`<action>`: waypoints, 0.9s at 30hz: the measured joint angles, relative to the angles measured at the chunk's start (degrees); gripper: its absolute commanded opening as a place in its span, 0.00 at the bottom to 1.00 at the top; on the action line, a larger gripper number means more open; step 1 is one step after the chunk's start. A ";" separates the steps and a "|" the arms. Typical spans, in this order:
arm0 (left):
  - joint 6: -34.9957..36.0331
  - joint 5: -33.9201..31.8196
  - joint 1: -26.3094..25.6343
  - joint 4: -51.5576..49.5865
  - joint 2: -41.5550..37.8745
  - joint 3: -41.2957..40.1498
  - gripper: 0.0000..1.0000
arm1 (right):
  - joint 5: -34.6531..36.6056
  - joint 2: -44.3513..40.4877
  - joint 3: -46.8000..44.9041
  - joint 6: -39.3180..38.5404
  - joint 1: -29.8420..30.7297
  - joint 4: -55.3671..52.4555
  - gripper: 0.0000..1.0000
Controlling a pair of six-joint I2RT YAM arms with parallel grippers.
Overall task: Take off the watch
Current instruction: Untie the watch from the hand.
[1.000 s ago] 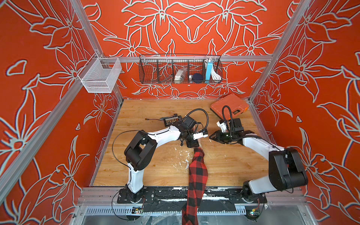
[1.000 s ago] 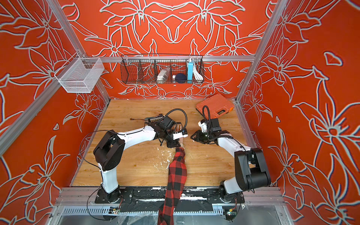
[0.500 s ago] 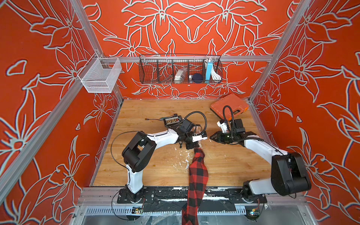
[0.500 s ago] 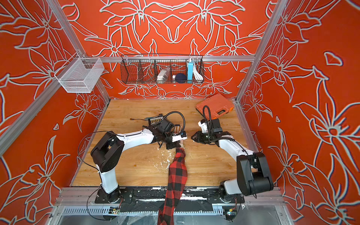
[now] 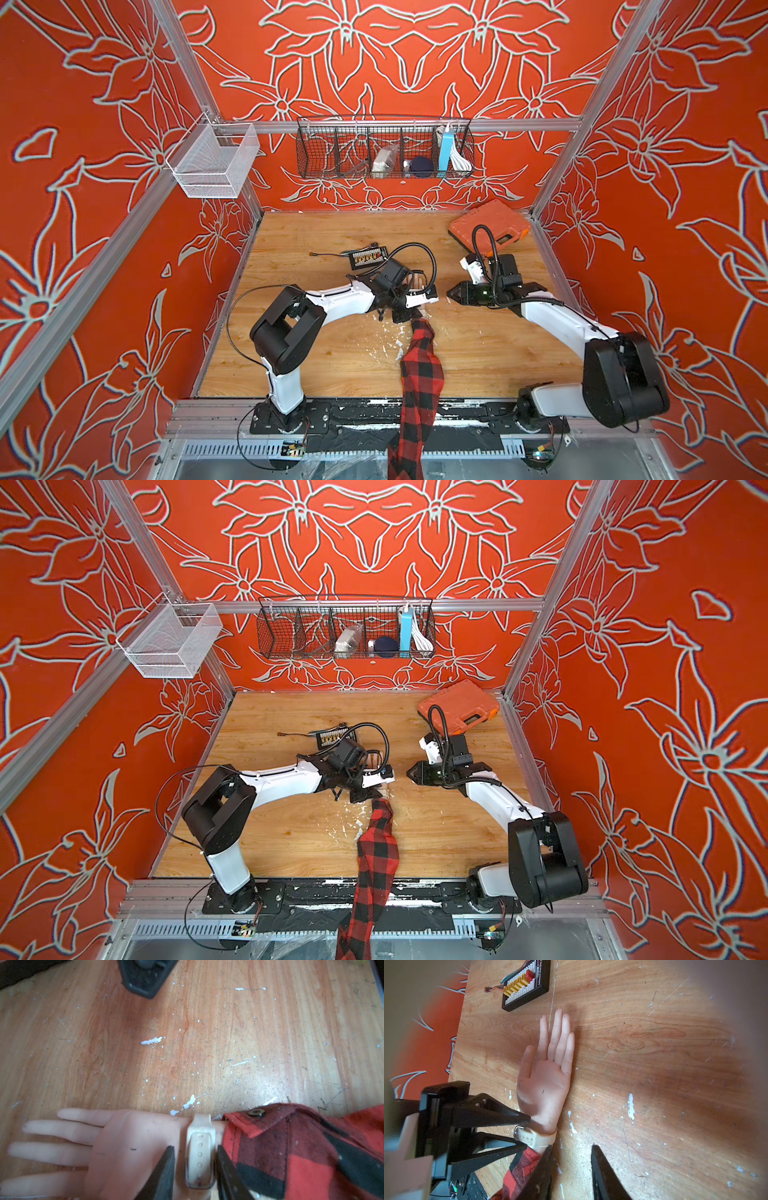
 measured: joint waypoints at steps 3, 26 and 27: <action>0.39 1.03 0.76 0.02 -1.64 -1.73 0.38 | 0.66 0.00 -0.07 -0.63 1.07 -0.04 0.34; -1.09 5.97 3.61 3.65 -0.42 -3.37 0.36 | 3.43 0.09 -0.04 -2.89 4.48 -0.48 0.33; -1.16 5.97 3.63 4.04 -0.31 -3.43 0.36 | 4.07 -0.02 -0.11 -3.28 4.96 -0.26 0.33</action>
